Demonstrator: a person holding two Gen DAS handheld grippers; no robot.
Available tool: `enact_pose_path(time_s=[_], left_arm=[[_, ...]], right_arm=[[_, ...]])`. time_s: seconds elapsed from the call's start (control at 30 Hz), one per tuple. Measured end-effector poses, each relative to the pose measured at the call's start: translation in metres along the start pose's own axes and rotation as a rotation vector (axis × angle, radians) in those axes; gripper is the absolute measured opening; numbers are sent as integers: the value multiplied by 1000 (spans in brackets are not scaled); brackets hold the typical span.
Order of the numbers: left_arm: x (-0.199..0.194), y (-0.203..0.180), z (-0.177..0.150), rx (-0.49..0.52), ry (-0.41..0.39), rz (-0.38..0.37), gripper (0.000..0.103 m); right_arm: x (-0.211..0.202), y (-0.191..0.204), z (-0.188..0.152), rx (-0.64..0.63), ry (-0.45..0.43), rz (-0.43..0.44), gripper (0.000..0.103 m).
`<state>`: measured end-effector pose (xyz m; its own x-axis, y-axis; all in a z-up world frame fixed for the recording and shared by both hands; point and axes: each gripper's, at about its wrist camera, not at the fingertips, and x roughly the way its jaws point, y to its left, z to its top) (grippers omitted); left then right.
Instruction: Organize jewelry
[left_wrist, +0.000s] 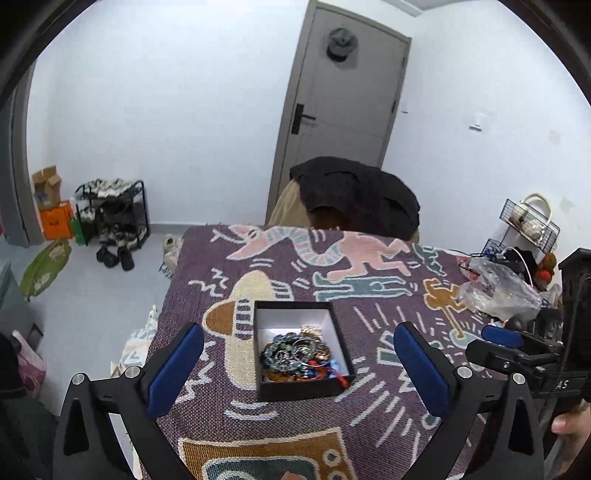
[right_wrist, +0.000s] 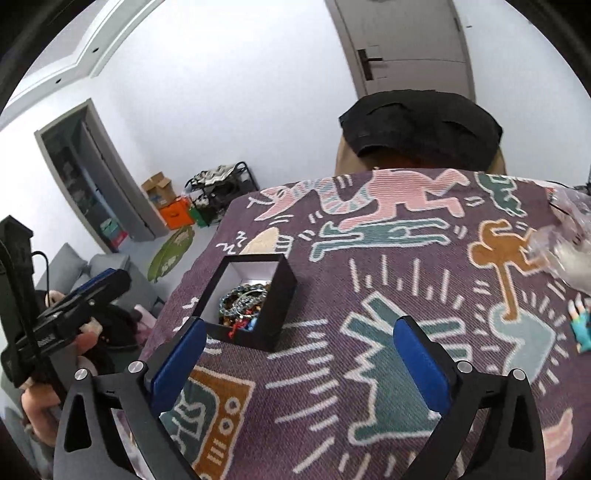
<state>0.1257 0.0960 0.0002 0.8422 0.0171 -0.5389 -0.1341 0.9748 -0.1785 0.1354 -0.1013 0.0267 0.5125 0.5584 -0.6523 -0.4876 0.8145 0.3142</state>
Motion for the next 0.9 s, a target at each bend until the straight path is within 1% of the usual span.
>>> enact_pose_path(time_s=[0.33, 0.5, 0.6, 0.73, 0.9], left_arm=[[-40, -32, -12, 68, -50, 6, 103], [-55, -41, -19, 85, -72, 10, 103], [-66, -48, -25, 103, -89, 30, 103], [-78, -56, -32, 126, -102, 34, 103], [-89, -67, -43, 152, -102, 32, 103]], right_arm=[[-42, -13, -29, 32, -57, -45, 102], [-58, -13, -42, 28, -73, -62, 101], [-68, -13, -49, 26, -83, -75, 101], [-81, -11, -57, 27, -97, -89, 101], [-99, -3, -66, 2, -132, -107, 101]])
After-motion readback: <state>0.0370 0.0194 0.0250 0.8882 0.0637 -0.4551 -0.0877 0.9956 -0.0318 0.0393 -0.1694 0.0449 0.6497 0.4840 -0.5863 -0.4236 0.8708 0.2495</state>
